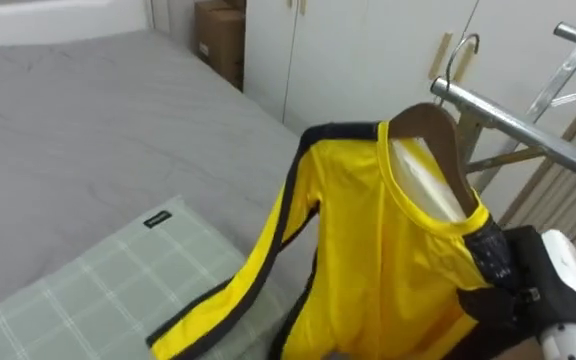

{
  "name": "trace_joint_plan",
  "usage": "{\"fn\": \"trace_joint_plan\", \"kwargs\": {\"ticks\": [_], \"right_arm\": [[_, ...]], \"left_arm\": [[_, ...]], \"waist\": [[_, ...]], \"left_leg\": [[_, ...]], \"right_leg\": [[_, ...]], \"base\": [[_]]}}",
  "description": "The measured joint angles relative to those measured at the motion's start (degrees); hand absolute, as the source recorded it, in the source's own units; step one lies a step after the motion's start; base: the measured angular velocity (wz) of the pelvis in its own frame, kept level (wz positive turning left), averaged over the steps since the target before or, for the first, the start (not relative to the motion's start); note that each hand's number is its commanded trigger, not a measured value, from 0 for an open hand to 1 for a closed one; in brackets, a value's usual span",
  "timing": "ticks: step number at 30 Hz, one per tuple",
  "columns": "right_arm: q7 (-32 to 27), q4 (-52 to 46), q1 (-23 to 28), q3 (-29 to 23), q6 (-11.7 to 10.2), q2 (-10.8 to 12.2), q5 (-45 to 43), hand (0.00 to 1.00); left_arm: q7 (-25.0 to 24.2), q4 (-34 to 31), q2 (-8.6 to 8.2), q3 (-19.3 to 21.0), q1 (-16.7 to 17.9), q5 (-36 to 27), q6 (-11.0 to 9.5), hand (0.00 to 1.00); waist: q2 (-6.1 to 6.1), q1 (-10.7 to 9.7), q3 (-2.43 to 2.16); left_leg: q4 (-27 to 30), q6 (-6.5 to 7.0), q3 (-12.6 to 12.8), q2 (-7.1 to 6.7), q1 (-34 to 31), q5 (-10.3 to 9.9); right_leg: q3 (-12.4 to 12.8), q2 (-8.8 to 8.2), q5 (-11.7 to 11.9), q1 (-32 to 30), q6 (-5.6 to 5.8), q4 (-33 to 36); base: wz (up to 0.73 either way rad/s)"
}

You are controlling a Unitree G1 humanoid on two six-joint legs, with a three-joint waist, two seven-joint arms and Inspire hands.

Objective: Hang clothes

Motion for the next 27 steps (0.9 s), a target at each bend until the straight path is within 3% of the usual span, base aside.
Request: {"fn": "trace_joint_plan", "kwargs": {"ticks": [3, 6, 7, 8, 10, 11, 12, 14, 15, 17, 18, 20, 21, 23, 24, 26, 27], "right_arm": [[0.20, -0.05, -0.92, 1.86, -0.06, 0.11, -0.35, 1.00], [0.71, -0.48, -1.98, 1.81, -0.07, 0.24, -1.84, 1.00], [0.80, -0.49, -3.01, 1.91, 0.01, 0.19, -2.13, 1.00], [0.80, -0.50, -4.25, 2.05, 0.05, -0.02, -2.32, 1.00], [0.49, -1.00, -5.29, 2.35, 0.05, -0.05, -2.22, 1.00], [-0.04, -1.72, -5.49, 3.17, 0.06, -0.18, -2.23, 1.00], [-0.12, -1.93, -5.79, 3.95, 0.06, -0.30, -2.22, 1.00], [-0.17, -2.50, -6.08, 6.01, 0.08, -0.44, -2.33, 1.00], [-0.15, -2.50, -6.02, 6.38, 0.09, -0.44, -2.28, 1.00], [-0.02, -2.54, -6.16, 7.67, 0.12, -0.32, -2.65, 1.00], [-0.04, -2.54, -6.22, 8.14, 0.14, -0.43, -2.66, 1.00], [-0.04, -2.77, -7.24, 10.12, 0.15, -1.05, -2.56, 1.00], [-0.06, -2.78, -7.53, 10.42, 0.15, -1.10, -2.62, 1.00], [-0.12, -2.76, -7.93, 10.77, 0.12, -1.12, -2.60, 1.00], [-0.14, -2.77, -7.94, 10.76, 0.12, -1.12, -2.58, 1.00], [-0.26, -3.06, -7.91, 10.52, 0.13, -1.24, -2.51, 1.00], [-0.34, -3.49, -7.89, 10.50, 0.19, -1.45, -2.60, 1.00]], "left_arm": [[0.25, 0.27, 0.30, 0.02, 0.06, -0.03, 1.52, 0.00], [0.21, 0.39, 0.55, 1.05, 0.10, 0.06, 2.89, 0.00], [0.25, 0.87, 0.87, 1.03, 0.10, 0.06, 3.42, 0.00], [0.31, 1.08, 0.94, 1.01, 0.39, 0.06, 4.28, 0.00], [0.39, 1.08, 1.27, 1.02, 0.72, 0.09, 5.91, 0.00], [0.40, 1.48, 1.44, 0.96, 0.84, 0.09, 6.84, 0.00], [0.37, 1.70, 1.44, 0.96, 1.10, 0.09, 7.26, 0.00], [0.38, 1.95, 1.20, 1.03, 1.60, 0.19, 8.57, 0.00], [0.42, 1.95, 1.12, 1.01, 1.65, 0.27, 8.86, 0.00], [0.43, 1.95, 0.72, 1.10, 1.83, 0.30, 10.29, 0.00], [0.43, 1.95, 0.63, 1.14, 1.82, 0.30, 10.84, 0.00], [0.69, 1.95, -0.25, 1.52, 1.81, 0.30, 12.00, 0.00], [0.84, 1.95, -0.49, 1.58, 1.80, 0.30, 12.22, 0.00], [0.91, 1.95, -0.95, 1.85, 1.80, 0.27, 12.88, 0.00], [0.91, 1.95, -1.01, 1.86, 1.80, 0.26, 13.00, 0.00], [0.92, 1.79, -1.55, 1.94, 1.64, 0.24, 13.34, 0.00], [0.92, 1.74, -1.77, 1.96, 1.39, 0.24, 13.41, 0.00]], "waist": [[-0.28, -0.14, -0.07], [-0.64, 0.53, -0.11], [-0.95, 0.94, -0.06], [-0.68, 1.13, 0.01], [-0.59, 1.16, 0.02], [-0.63, 1.29, -0.01], [-0.67, 1.50, -0.07], [-1.04, 2.21, -0.09], [-1.11, 2.30, -0.12], [-1.13, 2.57, -0.06], [-1.16, 2.57, -0.08], [-1.11, 2.52, -0.10], [-1.07, 2.46, -0.09], [-0.78, 2.06, 0.00], [-0.71, 1.68, 0.04], [-0.45, -1.12, -0.02], [-0.45, -1.56, -0.02]], "left_leg": [[3.25, -0.16, 0.34, 1.62, -0.37, -0.01], [10.86, -0.87, 0.94, 4.32, -1.52, -0.59], [16.16, -0.87, 0.35, 5.68, -2.80, -0.57], [22.27, -0.89, -1.39, 8.02, -4.52, -0.37], [29.47, -0.97, -4.96, 10.30, -6.70, 1.30], [32.26, -0.91, -7.97, 10.52, -7.77, 2.91], [33.06, -0.82, -9.32, 10.32, -8.35, 3.69], [30.91, -0.95, -16.06, 8.02, -10.04, 1.97], [29.44, -1.26, -17.90, 7.30, -10.57, 1.63], [20.94, -1.51, -26.30, 3.82, -12.58, 1.55], [18.33, -1.65, -28.23, 2.83, -12.89, 1.65], [8.99, -1.49, -35.02, -1.27, -13.51, 1.94], [7.88, -1.53, -36.29, -1.96, -13.70, 1.99], [6.42, -1.67, -39.62, -3.84, -15.45, 3.27], [6.30, -1.39, -40.20, -3.93, -15.84, 3.55], [4.88, -0.38, -41.84, -5.39, -17.21, 4.58], [4.50, -0.46, -41.97, -5.63, -17.45, 4.98]], "right_leg": [[0.49, 1.03, 0.40, 0.58, -0.42, -0.98], [1.44, 1.39, -0.75, 0.88, -1.35, -0.06], [2.92, 1.72, -1.66, 0.43, -1.68, 1.01], [4.43, 2.64, -2.26, 0.34, -2.00, 1.84], [6.55, 3.83, -3.05, 0.28, -2.83, 3.30], [8.31, 4.54, -3.11, 0.57, -3.35, 3.52], [9.74, 4.88, -3.02, 1.01, -3.63, 3.57], [14.38, 5.71, -1.99, 1.19, -4.33, 3.08], [15.47, 5.88, -1.78, 1.15, -4.19, 2.70], [20.99, 7.18, -0.70, 1.25, -3.59, 0.49], [22.51, 7.54, -0.19, 1.24, -3.53, 0.04], [29.71, 9.21, 1.03, 0.50, -2.87, -0.08], [31.10, 9.66, 1.38, 0.32, -2.76, -0.12], [36.90, 12.23, 2.26, 0.01, -2.13, -0.25], [38.04, 12.85, 2.49, -0.04, -2.05, -0.36], [42.40, 15.17, 3.05, -0.51, -1.31, -1.08], [43.88, 15.63, 3.37, -0.67, -0.83, -1.27]], "base": [[-0.17], [-0.31], [-0.49], [-0.53], [-0.57], [-0.69], [-0.96], [-1.00], [-0.91], [-0.99], [-1.11], [-1.21], [-1.17], [-1.03], [-0.69], [-0.47], [-0.44]]}}
